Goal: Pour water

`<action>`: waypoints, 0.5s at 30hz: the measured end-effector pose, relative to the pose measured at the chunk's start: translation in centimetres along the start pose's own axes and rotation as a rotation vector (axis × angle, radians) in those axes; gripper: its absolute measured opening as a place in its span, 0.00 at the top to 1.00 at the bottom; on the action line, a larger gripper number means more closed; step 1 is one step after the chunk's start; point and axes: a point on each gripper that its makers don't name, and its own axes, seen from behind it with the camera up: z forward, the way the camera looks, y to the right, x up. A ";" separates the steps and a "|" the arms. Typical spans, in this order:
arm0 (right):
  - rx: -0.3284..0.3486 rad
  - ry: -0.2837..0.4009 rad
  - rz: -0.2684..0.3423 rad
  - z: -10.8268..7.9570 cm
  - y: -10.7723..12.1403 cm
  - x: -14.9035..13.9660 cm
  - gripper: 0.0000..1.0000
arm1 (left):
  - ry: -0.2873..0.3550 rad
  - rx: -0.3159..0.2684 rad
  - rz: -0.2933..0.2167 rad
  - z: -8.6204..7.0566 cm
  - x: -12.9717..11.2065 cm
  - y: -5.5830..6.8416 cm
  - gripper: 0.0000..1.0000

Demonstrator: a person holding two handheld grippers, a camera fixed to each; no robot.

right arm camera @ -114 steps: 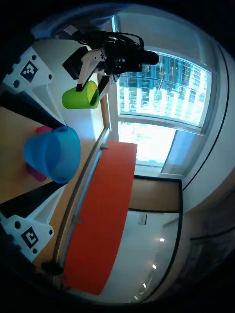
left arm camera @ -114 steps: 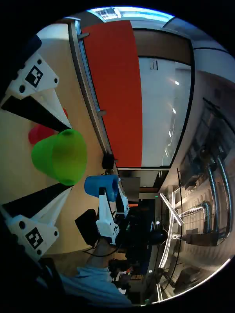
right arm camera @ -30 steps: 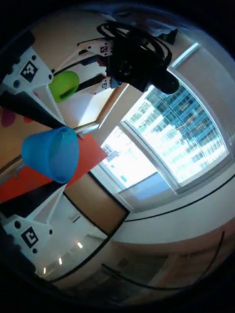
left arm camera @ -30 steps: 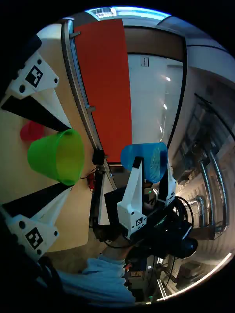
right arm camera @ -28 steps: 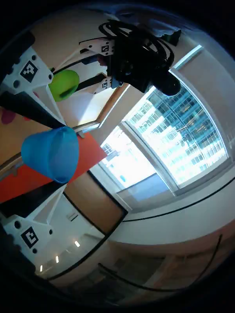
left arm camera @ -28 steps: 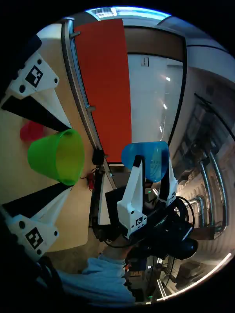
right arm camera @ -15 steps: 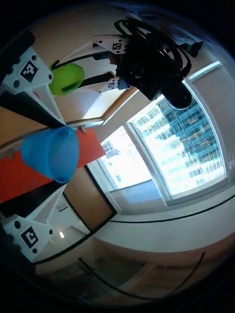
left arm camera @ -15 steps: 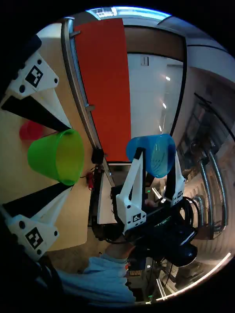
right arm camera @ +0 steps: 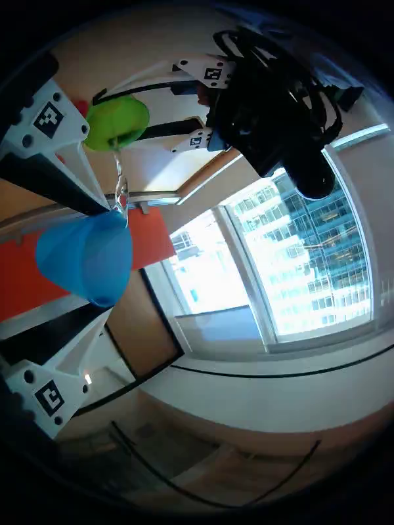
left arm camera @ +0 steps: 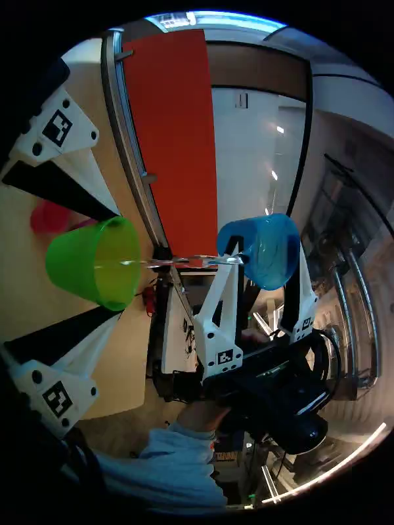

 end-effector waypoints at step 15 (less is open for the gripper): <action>-0.028 0.000 -0.089 -0.1 1.2 0.0 0.08 | -0.003 -0.004 0.008 0.1 0.3 0.3 0.12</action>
